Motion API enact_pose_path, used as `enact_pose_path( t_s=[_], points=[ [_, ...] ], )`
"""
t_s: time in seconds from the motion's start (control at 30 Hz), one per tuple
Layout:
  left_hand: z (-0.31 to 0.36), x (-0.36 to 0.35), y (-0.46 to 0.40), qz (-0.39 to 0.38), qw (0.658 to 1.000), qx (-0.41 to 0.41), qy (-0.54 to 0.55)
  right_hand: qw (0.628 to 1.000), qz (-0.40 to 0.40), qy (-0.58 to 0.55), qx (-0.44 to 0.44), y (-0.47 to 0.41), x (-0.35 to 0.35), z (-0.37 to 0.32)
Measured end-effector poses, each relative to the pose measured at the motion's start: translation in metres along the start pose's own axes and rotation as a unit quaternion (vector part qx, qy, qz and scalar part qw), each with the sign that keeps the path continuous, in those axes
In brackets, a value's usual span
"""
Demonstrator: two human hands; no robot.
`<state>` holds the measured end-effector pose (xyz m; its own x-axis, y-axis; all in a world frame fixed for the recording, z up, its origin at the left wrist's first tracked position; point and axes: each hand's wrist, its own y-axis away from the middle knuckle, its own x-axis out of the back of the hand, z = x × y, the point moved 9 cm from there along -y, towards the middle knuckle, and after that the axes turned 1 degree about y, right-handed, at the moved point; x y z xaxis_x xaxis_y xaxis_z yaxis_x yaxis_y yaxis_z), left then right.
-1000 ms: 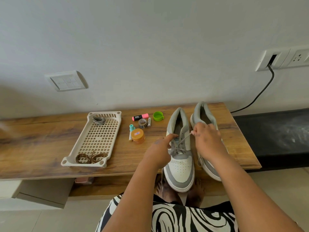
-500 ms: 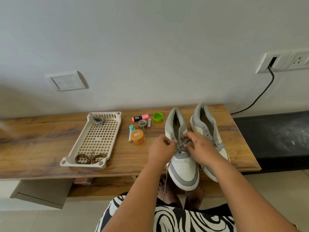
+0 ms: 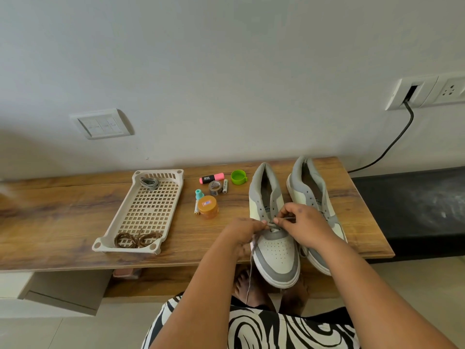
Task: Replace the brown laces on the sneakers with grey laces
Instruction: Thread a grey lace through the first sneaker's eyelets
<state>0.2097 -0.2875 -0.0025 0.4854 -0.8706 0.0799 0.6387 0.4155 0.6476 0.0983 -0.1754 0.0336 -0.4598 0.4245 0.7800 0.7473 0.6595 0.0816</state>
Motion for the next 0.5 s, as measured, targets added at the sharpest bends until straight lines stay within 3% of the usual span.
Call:
enact_pose_path(
  t_s=[0.3,0.5],
  points=[
    [0.002,0.012,-0.003,0.027,1.000,-0.013,0.000,1.000,0.000,0.027,0.007,0.001,-0.004,-0.003],
    [0.006,0.007,0.001,0.028,0.999,-0.023,-0.004,0.996,0.027,0.005,0.089,0.002,-0.008,-0.024]
  ],
)
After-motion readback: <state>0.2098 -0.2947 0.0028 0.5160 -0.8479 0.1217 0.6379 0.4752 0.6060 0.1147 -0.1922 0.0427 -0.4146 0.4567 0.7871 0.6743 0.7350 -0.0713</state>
